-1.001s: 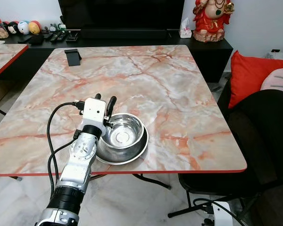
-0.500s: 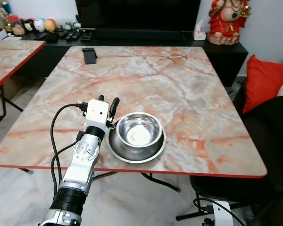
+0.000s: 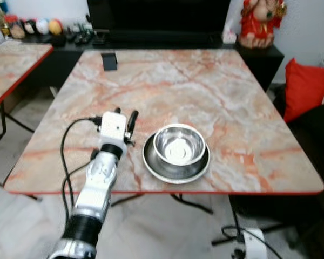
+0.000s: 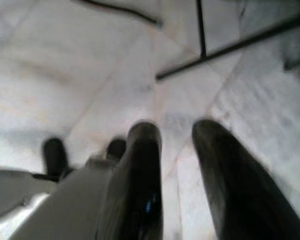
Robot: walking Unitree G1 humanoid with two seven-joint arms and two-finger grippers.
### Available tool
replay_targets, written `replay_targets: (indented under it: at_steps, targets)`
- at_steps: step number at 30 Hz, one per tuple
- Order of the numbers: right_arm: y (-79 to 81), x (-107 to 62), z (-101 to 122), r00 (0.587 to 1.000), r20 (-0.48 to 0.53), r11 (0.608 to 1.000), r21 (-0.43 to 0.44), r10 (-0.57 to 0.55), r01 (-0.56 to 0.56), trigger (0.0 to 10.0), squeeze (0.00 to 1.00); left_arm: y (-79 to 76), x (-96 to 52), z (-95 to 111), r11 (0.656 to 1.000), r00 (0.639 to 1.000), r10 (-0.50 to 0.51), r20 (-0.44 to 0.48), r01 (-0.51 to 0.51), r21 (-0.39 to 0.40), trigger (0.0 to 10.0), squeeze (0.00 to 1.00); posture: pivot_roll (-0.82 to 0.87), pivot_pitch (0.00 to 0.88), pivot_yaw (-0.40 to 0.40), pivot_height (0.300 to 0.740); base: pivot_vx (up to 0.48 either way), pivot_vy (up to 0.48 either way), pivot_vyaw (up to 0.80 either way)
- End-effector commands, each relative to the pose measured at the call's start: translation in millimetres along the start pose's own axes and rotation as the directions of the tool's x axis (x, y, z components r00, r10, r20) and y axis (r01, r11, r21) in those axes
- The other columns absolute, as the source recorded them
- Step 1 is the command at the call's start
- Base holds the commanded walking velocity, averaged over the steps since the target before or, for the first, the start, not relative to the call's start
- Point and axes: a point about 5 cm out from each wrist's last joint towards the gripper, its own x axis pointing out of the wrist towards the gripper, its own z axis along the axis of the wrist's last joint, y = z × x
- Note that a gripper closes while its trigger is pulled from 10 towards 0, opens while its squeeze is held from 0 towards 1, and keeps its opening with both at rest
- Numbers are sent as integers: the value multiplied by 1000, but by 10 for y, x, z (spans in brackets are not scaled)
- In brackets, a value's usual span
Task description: Setting the table
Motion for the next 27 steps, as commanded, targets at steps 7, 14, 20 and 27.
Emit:
replay_targets:
  at_steps: [7, 14, 20, 27]
  targets:
    - [10, 3, 13, 1000, 2, 1000, -16, 3, -3, 10000, 0, 48, 12, 82, 1000, 1000, 11, 25, -11, 20, 10000, 0, 76, 0, -9, 740, 0, 286, 0]
    - [6, 4, 21, 1000, 2, 999, -35, 6, -6, 10000, 0, 24, 21, 93, 1000, 1000, 9, 28, -9, 19, 10000, 0, 73, 0, -11, 740, 0, 286, 0]
    - [2, 4, 28, 1000, 4, 999, -39, 6, -6, 10000, 0, 27, 15, 96, 1000, 1000, 11, 26, -11, 20, 10000, 0, 72, 0, -12, 740, 0, 287, 0]
    - [1, 5, 36, 1000, 5, 999, -49, 9, -8, 10000, 0, 44, 20, 104, 1000, 999, 20, 28, -20, 22, 10000, 0, 75, 0, -16, 740, 0, 288, 57]
